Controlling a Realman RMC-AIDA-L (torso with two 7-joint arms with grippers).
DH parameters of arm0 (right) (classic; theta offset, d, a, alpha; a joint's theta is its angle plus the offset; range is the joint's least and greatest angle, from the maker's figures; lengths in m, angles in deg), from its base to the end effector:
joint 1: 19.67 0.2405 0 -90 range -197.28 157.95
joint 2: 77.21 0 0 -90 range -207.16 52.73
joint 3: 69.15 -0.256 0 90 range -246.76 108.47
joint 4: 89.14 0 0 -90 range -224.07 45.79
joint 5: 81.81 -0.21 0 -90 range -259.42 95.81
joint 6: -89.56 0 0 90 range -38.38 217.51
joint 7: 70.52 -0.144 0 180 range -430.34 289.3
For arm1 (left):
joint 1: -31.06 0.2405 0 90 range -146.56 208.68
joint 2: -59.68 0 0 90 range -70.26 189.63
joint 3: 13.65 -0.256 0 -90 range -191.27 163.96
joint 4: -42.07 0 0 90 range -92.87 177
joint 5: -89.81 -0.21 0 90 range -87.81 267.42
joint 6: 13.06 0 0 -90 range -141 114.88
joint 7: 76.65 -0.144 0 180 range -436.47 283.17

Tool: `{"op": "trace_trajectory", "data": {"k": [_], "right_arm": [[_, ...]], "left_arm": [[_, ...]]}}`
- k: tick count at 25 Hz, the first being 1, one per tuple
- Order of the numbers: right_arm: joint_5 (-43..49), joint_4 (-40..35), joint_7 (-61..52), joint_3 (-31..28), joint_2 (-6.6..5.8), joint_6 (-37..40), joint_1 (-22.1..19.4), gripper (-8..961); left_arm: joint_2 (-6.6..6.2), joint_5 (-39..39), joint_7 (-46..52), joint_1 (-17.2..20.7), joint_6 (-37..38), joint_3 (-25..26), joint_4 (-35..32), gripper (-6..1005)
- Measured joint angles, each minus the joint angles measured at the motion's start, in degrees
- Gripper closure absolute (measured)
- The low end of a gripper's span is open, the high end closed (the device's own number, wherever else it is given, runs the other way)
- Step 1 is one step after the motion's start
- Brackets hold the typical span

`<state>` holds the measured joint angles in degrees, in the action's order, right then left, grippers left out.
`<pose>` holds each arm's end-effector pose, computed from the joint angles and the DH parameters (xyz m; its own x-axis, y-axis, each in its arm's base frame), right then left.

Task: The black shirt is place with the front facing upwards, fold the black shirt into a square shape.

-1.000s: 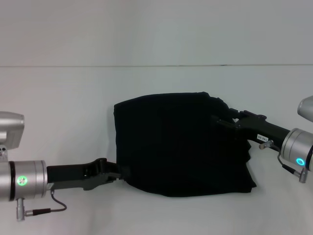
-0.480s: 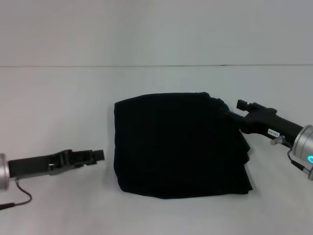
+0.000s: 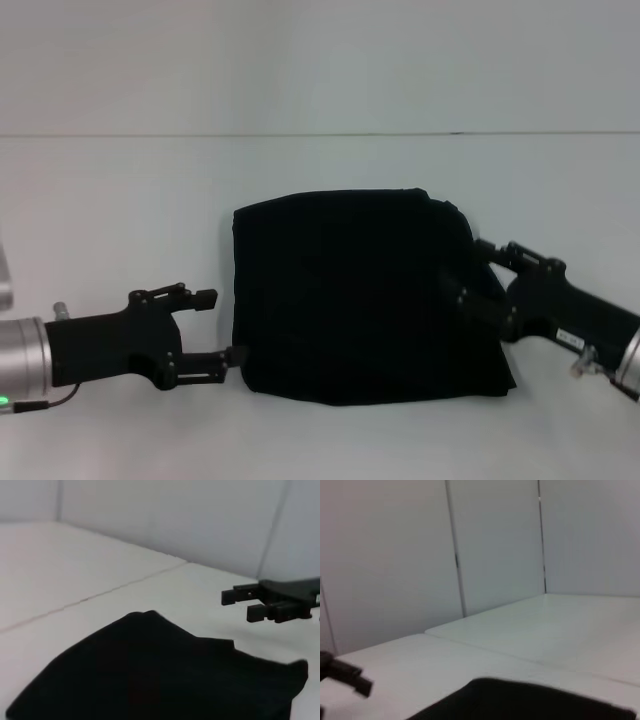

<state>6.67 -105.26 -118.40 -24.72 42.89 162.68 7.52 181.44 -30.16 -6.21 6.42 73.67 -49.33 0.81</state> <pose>0.2943 0.3196 -0.0468 0.7465 -0.1813 -0.6402 -0.5305 -0.7430 -0.4080 -0.2974 0.3054 -0.0052 0.8502 0.2932 0.4373 0.4354 -0.8585 -0.2709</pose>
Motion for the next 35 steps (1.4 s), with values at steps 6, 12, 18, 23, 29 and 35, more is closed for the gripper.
{"op": "trace_trajectory", "data": {"k": [6,12,18,23,29,35], "right_arm": [[0.1,0.6,0.8,5.5,-0.06,1.2,-4.1,176],[0.2,-1.6,-1.0,8.2,-0.71,1.8,-8.5,76],[6.2,-7.7,-7.6,8.1,-0.52,-1.9,-9.2,22],[8.9,-10.2,-9.4,7.7,-0.41,-3.5,-8.7,22],[9.0,-10.4,-9.3,7.6,-0.38,-3.7,-8.4,23],[9.1,-10.4,-9.3,7.6,-0.32,-3.2,-8.4,26]], "left_arm": [[0.65,-0.3,-2.5,0.7,-0.7,-0.5,-0.6,124],[-0.65,-0.3,-0.8,1.0,0.3,-0.6,-0.2,50],[-1.01,-2.2,0.5,0.3,-1.0,-0.5,1.0,50],[-1.0,-2.6,0.6,0.3,-2.4,-0.4,2.1,51],[-0.93,-2.7,0.6,0.2,-2.3,-0.6,2.6,51],[-0.84,-2.6,0.6,0.1,-2.3,-0.5,2.7,51]]}}
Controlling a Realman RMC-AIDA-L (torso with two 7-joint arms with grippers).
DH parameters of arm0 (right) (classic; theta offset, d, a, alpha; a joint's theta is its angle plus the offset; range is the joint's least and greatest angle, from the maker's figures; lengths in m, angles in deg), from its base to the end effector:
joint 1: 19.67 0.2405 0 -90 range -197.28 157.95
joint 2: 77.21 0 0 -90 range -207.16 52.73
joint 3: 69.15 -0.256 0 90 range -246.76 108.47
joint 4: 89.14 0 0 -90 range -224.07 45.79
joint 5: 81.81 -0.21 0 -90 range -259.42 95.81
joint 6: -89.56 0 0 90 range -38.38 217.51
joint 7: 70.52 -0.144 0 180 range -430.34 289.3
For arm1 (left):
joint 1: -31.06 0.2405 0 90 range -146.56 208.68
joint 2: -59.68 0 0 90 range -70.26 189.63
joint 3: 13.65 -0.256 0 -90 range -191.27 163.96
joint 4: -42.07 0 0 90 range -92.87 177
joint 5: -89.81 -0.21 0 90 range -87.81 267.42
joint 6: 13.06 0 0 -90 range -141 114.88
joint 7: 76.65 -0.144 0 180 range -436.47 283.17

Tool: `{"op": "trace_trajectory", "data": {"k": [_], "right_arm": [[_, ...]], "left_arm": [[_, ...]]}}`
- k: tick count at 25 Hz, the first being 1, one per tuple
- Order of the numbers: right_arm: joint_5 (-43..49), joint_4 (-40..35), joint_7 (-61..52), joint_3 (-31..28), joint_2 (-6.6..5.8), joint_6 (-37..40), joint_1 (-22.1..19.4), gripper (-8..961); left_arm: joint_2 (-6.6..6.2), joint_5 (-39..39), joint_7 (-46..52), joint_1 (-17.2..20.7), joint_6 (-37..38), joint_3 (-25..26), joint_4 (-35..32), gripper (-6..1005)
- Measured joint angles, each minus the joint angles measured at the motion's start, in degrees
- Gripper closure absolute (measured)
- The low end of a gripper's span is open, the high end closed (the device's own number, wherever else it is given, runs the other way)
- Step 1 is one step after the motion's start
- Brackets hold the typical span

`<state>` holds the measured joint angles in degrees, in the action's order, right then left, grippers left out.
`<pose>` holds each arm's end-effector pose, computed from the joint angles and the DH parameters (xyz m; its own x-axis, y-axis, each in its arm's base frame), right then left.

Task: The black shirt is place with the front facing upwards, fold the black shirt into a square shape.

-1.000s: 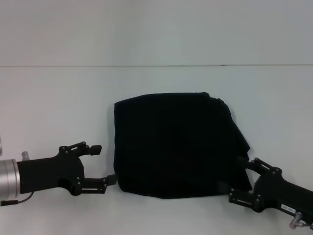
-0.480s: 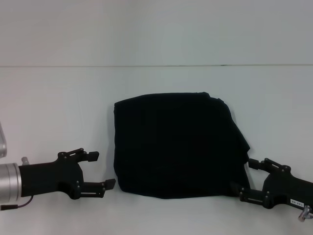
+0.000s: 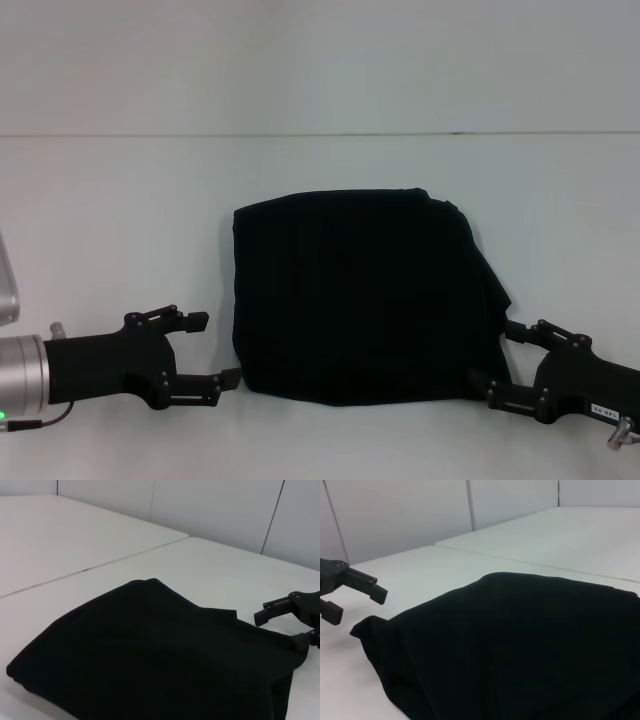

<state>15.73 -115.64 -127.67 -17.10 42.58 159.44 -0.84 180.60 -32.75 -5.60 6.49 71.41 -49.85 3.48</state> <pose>0.3347 0.2845 -0.0444 0.8215 -0.3250 -0.4684 -0.5215 -0.7604 -0.3870 -0.3104 0.3006 -0.0120 0.8506 0.3513 0.3913 0.4675 -0.8458 -0.2569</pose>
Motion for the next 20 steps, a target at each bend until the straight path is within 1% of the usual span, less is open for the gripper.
{"op": "trace_trajectory", "data": {"k": [20], "right_arm": [[-0.2,0.0,0.0,0.0,0.0,0.2,0.1,26]], "left_arm": [[0.19,0.1,0.5,0.5,0.2,0.4,0.1,50]]}}
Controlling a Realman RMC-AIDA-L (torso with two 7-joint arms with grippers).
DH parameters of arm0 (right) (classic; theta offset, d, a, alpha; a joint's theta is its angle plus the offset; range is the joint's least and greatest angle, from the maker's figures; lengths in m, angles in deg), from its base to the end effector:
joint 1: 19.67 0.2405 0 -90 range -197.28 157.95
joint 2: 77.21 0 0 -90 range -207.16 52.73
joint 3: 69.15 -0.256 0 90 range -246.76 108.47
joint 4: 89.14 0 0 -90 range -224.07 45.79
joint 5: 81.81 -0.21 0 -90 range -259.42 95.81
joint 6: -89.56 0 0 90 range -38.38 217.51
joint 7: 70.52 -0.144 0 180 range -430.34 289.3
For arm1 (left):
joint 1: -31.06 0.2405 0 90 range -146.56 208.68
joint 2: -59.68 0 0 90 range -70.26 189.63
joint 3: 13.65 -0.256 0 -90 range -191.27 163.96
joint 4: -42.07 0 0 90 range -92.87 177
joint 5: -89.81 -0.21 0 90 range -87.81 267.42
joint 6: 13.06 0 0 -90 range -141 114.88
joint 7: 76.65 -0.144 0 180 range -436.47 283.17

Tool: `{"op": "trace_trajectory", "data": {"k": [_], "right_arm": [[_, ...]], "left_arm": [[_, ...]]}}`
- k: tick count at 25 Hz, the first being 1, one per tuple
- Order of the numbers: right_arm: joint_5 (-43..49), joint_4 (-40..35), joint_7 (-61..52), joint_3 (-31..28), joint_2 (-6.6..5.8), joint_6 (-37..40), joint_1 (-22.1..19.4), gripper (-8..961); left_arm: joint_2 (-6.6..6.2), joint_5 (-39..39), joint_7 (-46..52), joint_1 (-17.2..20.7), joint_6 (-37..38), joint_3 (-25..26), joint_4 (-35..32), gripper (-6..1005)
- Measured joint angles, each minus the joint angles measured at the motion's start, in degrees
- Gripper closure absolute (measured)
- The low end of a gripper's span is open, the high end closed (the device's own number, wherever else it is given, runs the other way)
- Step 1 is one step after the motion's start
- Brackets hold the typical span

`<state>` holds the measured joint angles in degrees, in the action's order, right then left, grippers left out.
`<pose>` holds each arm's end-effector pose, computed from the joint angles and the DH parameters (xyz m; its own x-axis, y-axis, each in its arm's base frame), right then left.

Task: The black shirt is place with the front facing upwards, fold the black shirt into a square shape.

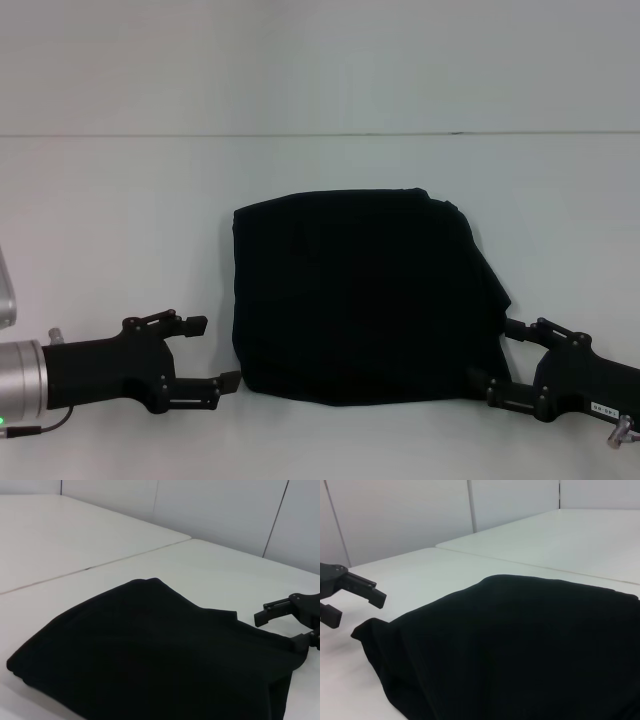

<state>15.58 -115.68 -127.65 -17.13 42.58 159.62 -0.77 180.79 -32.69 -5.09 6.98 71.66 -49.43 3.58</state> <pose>0.3338 0.2851 -0.0440 0.8209 -0.3217 -0.4718 -0.5205 -0.7614 -0.3865 -0.3121 0.2973 -0.0127 0.8383 0.3678 0.4025 0.4870 -0.8370 -0.2495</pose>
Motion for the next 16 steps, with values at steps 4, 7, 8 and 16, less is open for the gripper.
{"op": "trace_trajectory", "data": {"k": [4,7,8,16], "right_arm": [[0.0,0.0,0.0,0.0,0.0,0.0,0.0,26],[0.0,0.0,0.0,0.0,0.0,0.0,0.0,26],[0.0,0.0,-0.1,0.0,0.0,0.0,0.0,26],[0.1,0.0,-0.2,0.1,0.0,0.0,0.0,26]], "left_arm": [[0.0,0.0,0.1,0.0,0.1,-0.1,0.0,50],[0.0,0.0,0.1,0.0,0.1,-0.1,0.0,50],[0.0,0.0,0.1,0.0,0.1,-0.1,0.0,50],[0.0,0.0,0.2,0.0,0.1,-0.1,0.0,51]]}}
